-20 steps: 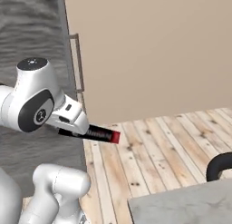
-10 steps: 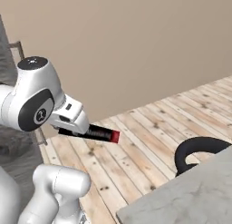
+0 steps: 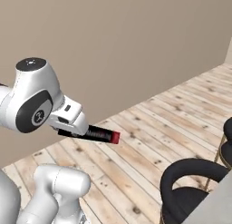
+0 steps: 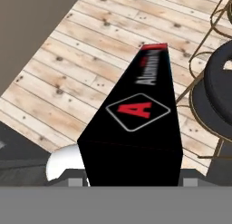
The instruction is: Retrieve the tupperware and aluminum foil from the cabinet and place them on the dining counter near the plate with lime and broccoli to prepare for storing leftovers.
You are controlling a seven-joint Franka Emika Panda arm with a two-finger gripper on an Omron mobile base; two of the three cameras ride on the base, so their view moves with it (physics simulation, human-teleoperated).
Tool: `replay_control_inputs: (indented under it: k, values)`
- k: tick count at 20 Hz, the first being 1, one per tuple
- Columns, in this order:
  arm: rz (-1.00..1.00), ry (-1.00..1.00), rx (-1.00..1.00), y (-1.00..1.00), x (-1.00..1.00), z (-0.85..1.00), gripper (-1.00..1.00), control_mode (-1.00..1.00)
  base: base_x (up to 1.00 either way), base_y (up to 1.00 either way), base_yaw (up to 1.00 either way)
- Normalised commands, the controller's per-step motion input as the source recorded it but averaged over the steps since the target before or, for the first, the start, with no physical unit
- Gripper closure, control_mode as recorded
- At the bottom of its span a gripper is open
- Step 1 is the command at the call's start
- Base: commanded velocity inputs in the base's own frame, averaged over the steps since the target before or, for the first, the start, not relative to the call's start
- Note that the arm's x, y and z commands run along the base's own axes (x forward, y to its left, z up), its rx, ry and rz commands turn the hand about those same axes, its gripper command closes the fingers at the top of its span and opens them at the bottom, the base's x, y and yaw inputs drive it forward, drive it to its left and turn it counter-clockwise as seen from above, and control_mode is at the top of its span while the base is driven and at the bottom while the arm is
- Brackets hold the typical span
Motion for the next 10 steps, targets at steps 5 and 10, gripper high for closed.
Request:
replay_control_inputs:
  k: [5,10]
  values:
    - [0.0,0.0,0.0,0.0,0.0,0.0,1.0,1.0,1.0,0.0,-0.3]
    - [0.0,0.0,0.0,0.0,0.0,0.0,1.0,1.0,1.0,0.07,-0.43]
